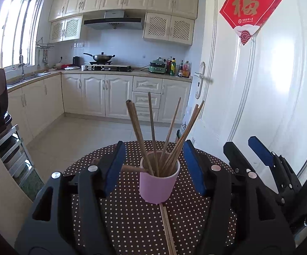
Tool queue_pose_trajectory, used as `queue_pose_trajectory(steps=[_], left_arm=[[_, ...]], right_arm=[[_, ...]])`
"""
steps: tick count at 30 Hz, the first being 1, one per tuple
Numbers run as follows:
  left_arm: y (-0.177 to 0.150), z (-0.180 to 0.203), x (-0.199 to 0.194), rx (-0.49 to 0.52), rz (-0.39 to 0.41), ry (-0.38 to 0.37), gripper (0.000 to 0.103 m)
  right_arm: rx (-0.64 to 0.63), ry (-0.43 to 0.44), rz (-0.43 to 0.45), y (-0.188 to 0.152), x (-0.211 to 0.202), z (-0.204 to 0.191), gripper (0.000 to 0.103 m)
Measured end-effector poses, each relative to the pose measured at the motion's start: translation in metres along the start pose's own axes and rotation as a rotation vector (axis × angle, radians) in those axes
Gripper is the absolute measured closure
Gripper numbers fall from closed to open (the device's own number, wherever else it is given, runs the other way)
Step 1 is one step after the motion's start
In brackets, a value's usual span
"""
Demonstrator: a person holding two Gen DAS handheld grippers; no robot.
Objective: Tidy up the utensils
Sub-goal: 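Open the left gripper while the right gripper opens, releasing the chopsticks, then withdraw both grippers from the cup back to the last loose chopsticks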
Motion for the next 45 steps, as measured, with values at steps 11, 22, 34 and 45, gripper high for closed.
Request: queue_pose_trajectory(steps=[11, 22, 34, 45], left_arm=[[-0.039, -0.016, -0.017, -0.031, -0.051, 0.029, 0.041], [-0.079, -0.031, -0.016, -0.053, -0.141, 0.035, 0.036], [-0.130, -0.037, 0.015, -0.082, -0.294, 0.021, 0.031], [-0.165, -0.052, 0.036, -0.117, -0.406, 0.010, 0.030]], right_arm=[[0.000, 0.007, -0.101, -0.024, -0.016, -0.002, 0.033], [0.041, 0.021, -0.320, -0.065, -0.006, 0.002, 0.020], [0.025, -0.032, -0.602, -0.122, 0.017, 0.005, 0.018], [-0.093, -0.099, -0.744, -0.165, 0.030, -0.005, 0.018]])
Point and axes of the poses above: each gripper's, at about its wrist camera, not at the fingertips, and x roughly the way its jaws point, z to its right, y to its top, the point moved 7 cm from there along x, roughly the way its jaws point, and after that the axes turned 7 degrees about x, right-handed, at the moved point
